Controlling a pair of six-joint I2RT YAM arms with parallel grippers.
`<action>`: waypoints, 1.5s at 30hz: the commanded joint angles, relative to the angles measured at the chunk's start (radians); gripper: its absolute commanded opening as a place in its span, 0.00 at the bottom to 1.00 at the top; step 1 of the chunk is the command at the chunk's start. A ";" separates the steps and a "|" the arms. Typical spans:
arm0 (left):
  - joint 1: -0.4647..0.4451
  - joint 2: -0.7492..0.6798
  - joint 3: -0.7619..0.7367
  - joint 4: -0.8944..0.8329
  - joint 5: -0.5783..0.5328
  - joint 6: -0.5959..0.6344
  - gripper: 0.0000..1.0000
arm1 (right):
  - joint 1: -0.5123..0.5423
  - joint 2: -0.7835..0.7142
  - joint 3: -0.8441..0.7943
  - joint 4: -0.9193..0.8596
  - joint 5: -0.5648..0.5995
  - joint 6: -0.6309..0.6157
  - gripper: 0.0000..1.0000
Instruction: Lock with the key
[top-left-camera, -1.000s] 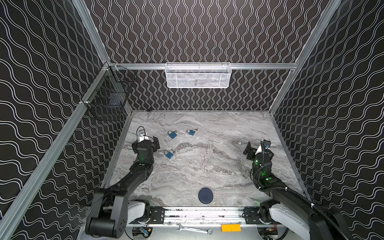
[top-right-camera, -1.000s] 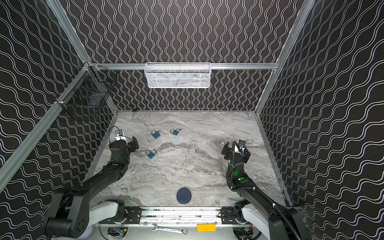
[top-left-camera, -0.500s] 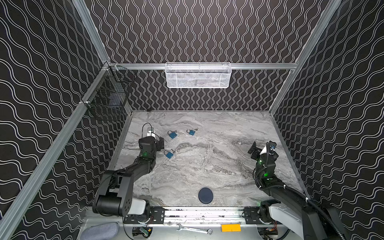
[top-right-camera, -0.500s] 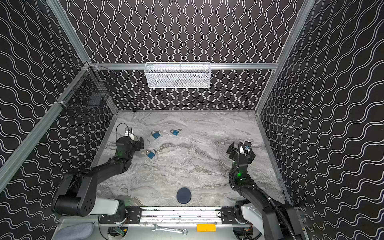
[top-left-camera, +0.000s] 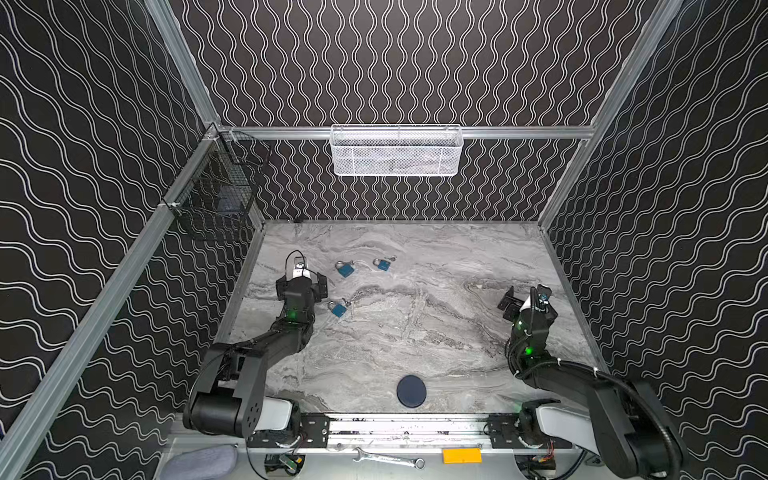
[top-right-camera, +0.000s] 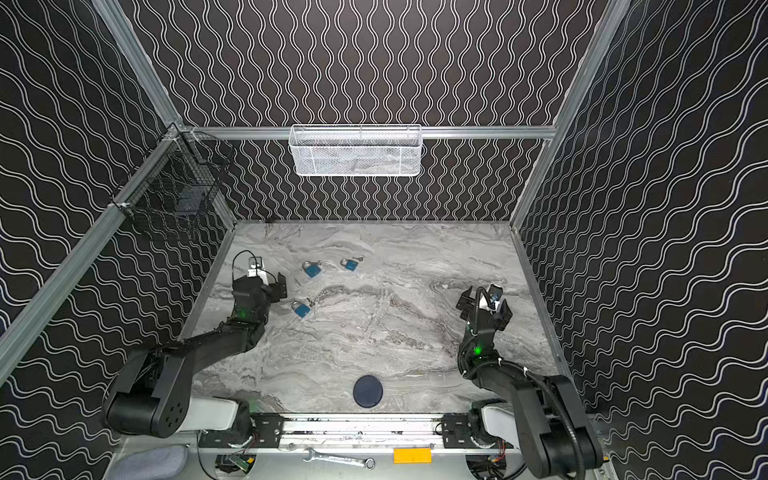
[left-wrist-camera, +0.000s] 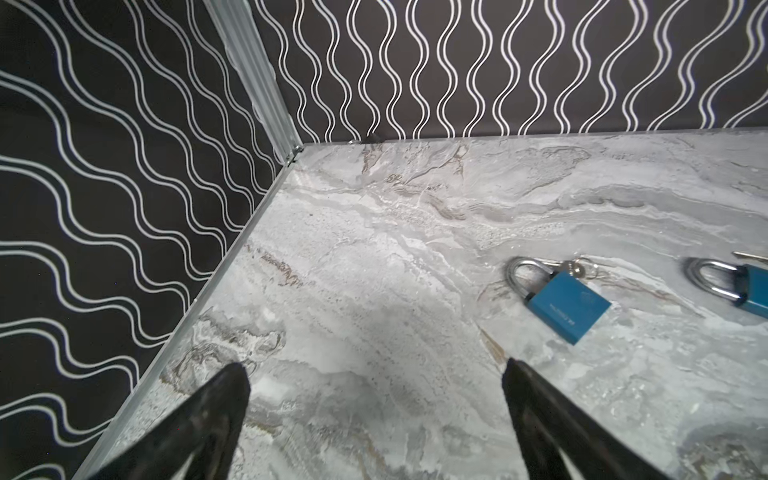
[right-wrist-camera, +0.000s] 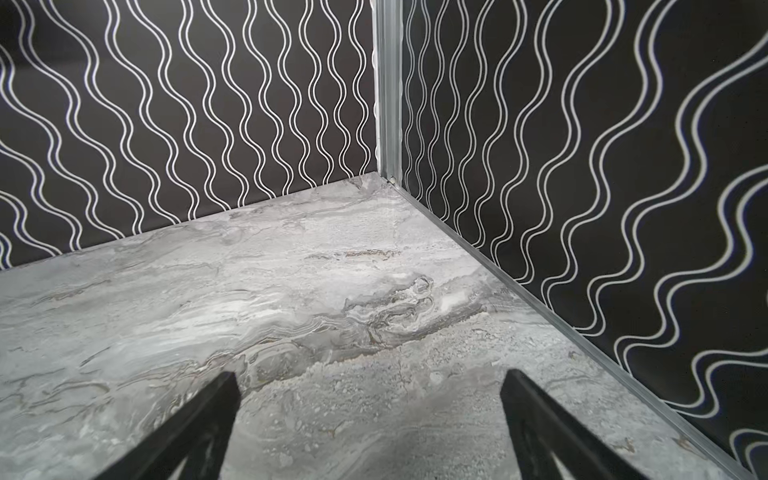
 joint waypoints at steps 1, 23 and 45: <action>-0.016 -0.008 0.000 0.039 0.013 0.034 0.99 | -0.008 0.036 -0.028 0.199 0.000 -0.032 1.00; 0.023 0.077 -0.031 0.207 0.036 0.046 0.99 | -0.020 0.244 -0.042 0.454 -0.121 -0.119 1.00; 0.023 0.125 -0.140 0.458 0.126 0.088 0.99 | -0.140 0.302 0.096 0.216 -0.358 -0.072 1.00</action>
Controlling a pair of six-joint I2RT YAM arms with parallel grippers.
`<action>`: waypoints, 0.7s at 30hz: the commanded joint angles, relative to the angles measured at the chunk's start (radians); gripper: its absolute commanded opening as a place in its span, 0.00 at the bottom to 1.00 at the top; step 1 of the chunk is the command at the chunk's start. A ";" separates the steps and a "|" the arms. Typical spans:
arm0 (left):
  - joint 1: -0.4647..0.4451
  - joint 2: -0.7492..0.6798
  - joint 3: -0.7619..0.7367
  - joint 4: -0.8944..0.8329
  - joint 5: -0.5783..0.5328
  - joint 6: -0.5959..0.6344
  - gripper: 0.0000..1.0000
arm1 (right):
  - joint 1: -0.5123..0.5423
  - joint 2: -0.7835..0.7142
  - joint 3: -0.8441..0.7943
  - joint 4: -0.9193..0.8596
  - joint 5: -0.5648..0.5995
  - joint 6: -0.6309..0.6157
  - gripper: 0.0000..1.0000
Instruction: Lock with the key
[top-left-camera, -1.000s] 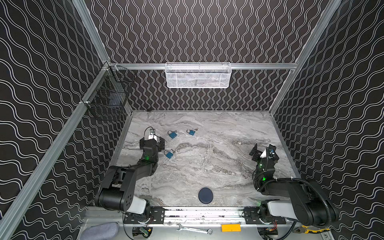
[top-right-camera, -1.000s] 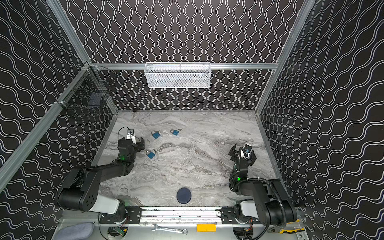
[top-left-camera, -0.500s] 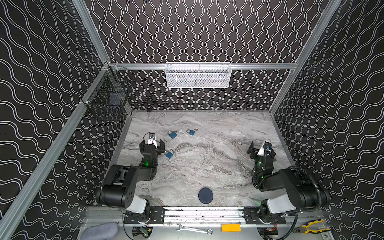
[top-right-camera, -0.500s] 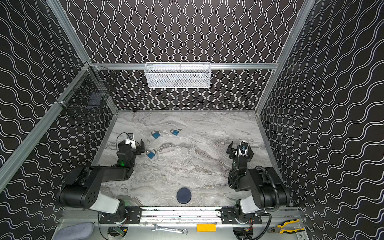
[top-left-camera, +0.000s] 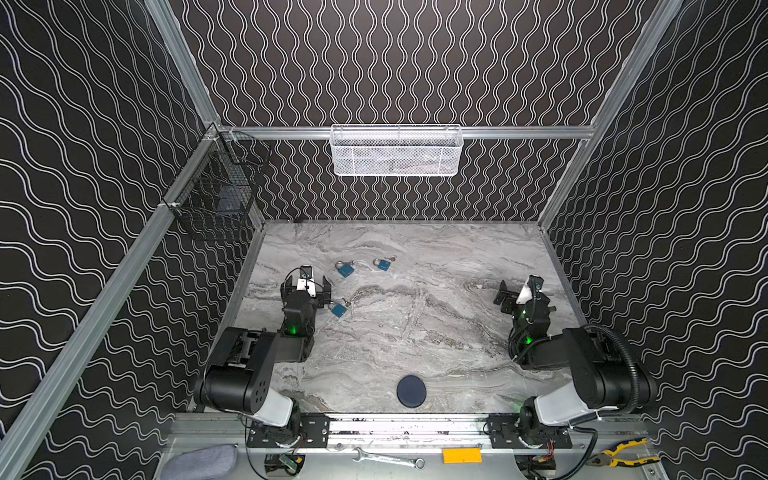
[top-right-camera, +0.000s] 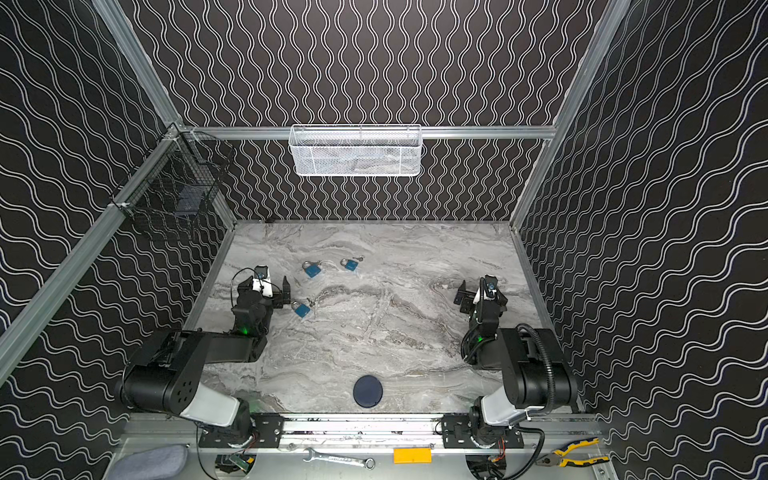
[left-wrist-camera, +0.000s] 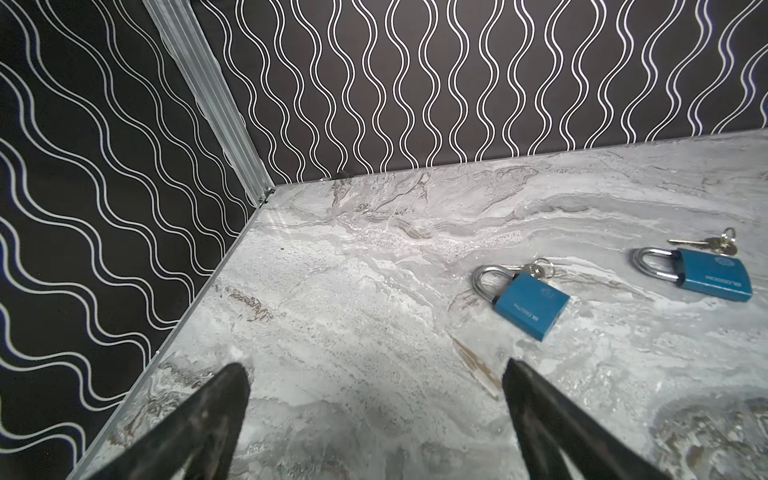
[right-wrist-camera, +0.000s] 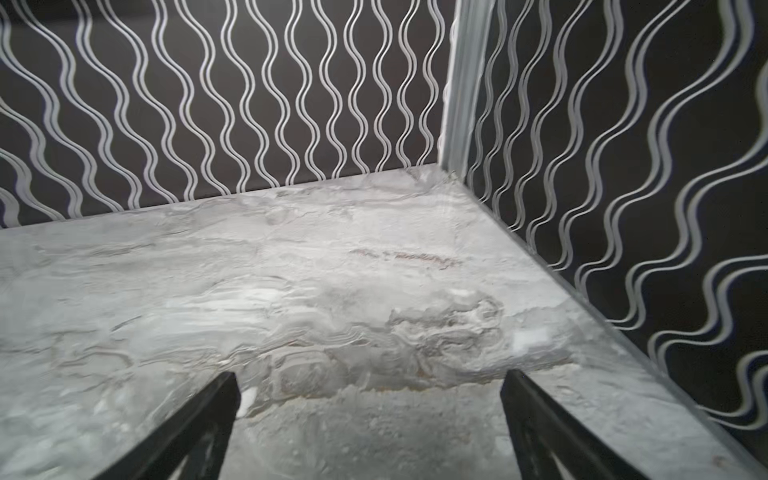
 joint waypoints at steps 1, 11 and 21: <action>0.000 -0.002 0.000 0.031 0.016 0.004 0.99 | -0.002 0.010 -0.005 0.041 -0.009 -0.001 1.00; 0.004 0.000 0.005 0.031 0.019 0.004 0.99 | -0.002 0.005 -0.001 0.022 -0.009 0.003 1.00; 0.011 -0.001 0.009 0.020 0.028 0.002 0.99 | -0.010 0.007 0.015 -0.007 -0.036 0.009 1.00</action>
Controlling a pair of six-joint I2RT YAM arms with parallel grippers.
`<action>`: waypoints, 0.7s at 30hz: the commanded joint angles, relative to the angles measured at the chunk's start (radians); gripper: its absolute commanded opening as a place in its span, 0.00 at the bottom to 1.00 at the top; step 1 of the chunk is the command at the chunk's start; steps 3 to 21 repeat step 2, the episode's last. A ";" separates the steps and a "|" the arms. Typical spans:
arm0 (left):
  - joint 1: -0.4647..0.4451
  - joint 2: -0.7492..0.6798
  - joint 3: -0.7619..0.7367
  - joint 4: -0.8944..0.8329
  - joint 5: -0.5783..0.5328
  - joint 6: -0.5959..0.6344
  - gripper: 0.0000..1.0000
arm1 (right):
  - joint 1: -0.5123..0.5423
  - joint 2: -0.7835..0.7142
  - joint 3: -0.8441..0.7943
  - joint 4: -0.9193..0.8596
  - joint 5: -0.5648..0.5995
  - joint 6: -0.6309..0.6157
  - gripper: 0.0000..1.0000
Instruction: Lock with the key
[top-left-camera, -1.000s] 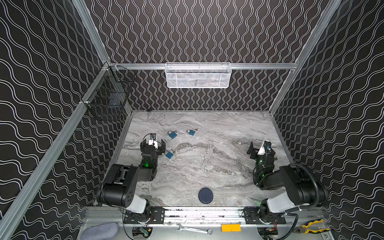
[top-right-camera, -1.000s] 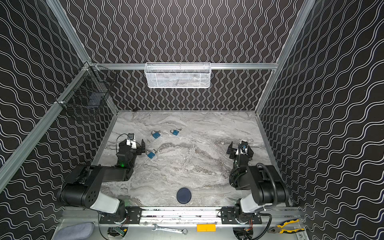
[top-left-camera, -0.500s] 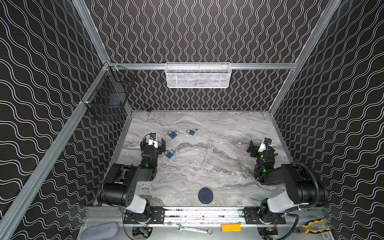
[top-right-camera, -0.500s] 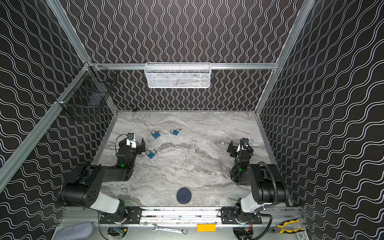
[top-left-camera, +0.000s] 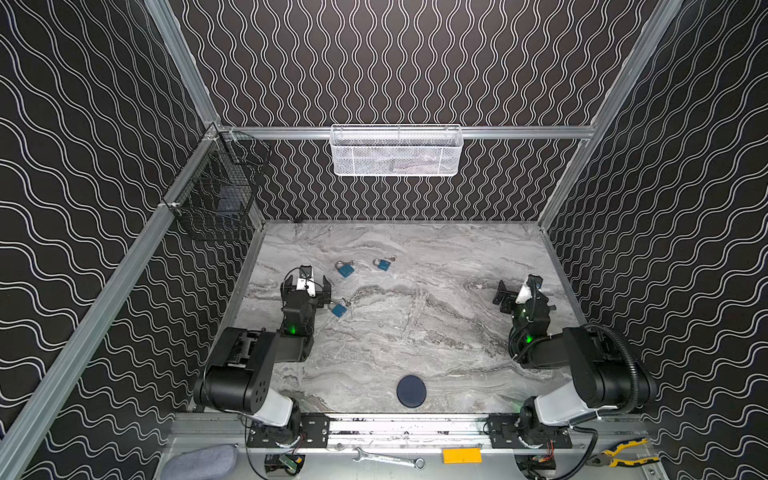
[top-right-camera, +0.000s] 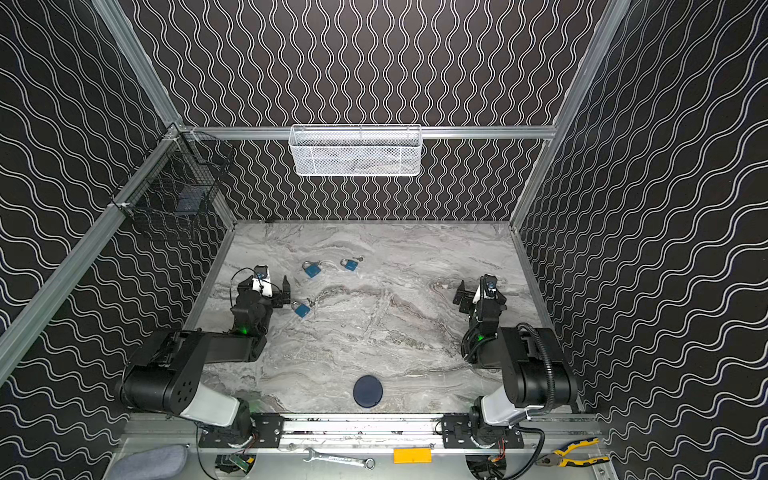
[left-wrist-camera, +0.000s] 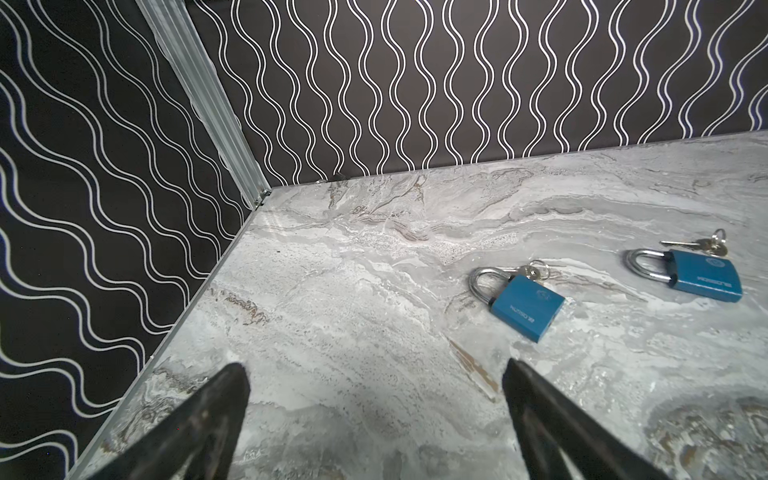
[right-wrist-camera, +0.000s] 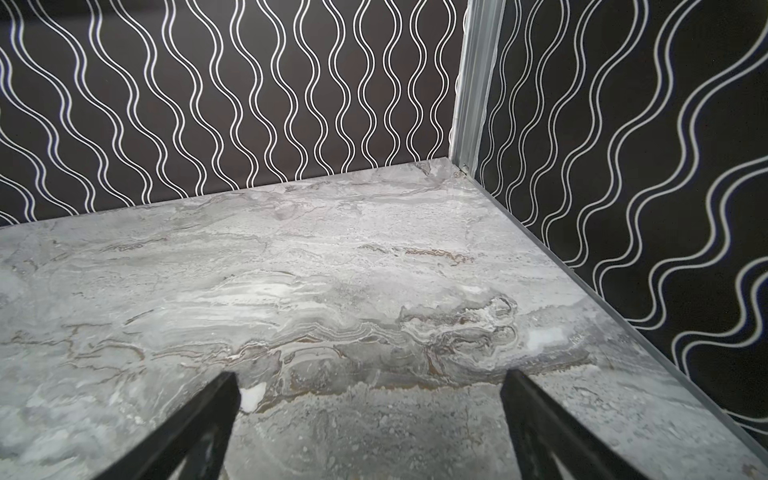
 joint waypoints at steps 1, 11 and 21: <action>0.003 0.000 0.006 0.021 0.007 0.002 0.99 | 0.000 0.001 0.005 0.014 -0.008 0.003 1.00; 0.004 -0.002 0.008 0.020 0.008 0.002 0.99 | 0.000 -0.003 0.000 0.021 -0.009 0.003 1.00; 0.004 -0.002 0.008 0.020 0.008 0.002 0.99 | 0.000 -0.003 0.000 0.021 -0.009 0.003 1.00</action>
